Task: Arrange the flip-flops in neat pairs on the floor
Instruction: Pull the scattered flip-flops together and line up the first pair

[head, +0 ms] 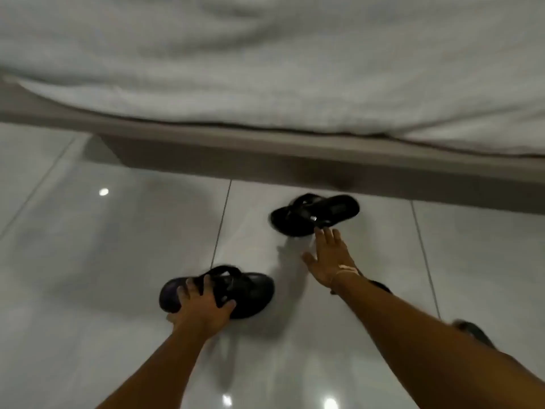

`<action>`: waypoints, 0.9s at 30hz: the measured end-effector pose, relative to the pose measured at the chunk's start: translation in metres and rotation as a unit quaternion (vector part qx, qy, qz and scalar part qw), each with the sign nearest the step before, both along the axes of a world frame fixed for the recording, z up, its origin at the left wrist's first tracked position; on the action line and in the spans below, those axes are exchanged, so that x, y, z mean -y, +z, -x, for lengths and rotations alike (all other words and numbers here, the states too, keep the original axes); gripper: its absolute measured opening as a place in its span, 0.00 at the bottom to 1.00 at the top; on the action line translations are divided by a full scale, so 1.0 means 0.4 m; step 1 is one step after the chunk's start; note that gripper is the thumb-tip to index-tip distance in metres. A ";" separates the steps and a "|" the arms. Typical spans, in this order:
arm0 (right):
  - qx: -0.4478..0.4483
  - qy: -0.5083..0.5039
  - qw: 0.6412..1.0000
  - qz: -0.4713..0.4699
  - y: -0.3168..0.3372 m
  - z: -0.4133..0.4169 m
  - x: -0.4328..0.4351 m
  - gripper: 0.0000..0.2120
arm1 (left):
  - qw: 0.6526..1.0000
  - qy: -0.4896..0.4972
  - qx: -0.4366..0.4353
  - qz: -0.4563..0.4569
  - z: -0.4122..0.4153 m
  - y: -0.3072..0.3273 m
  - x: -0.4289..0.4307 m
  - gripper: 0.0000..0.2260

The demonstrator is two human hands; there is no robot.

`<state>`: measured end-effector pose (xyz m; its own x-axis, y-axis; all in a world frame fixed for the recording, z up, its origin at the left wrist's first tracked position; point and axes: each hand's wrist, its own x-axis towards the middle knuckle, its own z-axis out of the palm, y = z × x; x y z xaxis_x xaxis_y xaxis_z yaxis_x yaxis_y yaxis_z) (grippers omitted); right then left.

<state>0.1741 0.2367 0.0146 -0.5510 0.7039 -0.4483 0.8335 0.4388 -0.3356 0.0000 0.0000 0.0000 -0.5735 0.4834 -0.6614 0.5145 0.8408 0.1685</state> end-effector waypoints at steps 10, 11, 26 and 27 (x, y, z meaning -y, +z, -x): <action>-0.018 -0.137 0.990 -0.002 -0.270 0.197 -0.137 0.33 | 0.982 -0.049 -0.120 -0.137 0.121 -0.266 0.037 0.46; -0.008 -0.127 0.992 -0.018 -0.280 0.195 -0.134 0.33 | 0.982 -0.081 -0.113 -0.127 0.145 -0.269 0.040 0.47; -0.075 0.263 0.962 -0.007 -0.260 -0.160 0.332 0.28 | 0.935 -0.348 -0.069 -0.004 0.244 -0.167 0.178 0.49; -0.087 0.274 0.958 0.001 -0.260 -0.164 0.383 0.27 | 0.925 -0.373 -0.069 -0.008 0.233 -0.166 0.199 0.49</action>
<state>0.2399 0.0836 -0.0893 -0.9040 0.2878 -0.3162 0.4100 0.7935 -0.4498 -0.0933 -0.0794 -0.0666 -0.1545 0.7880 -0.5960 0.9684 0.2403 0.0668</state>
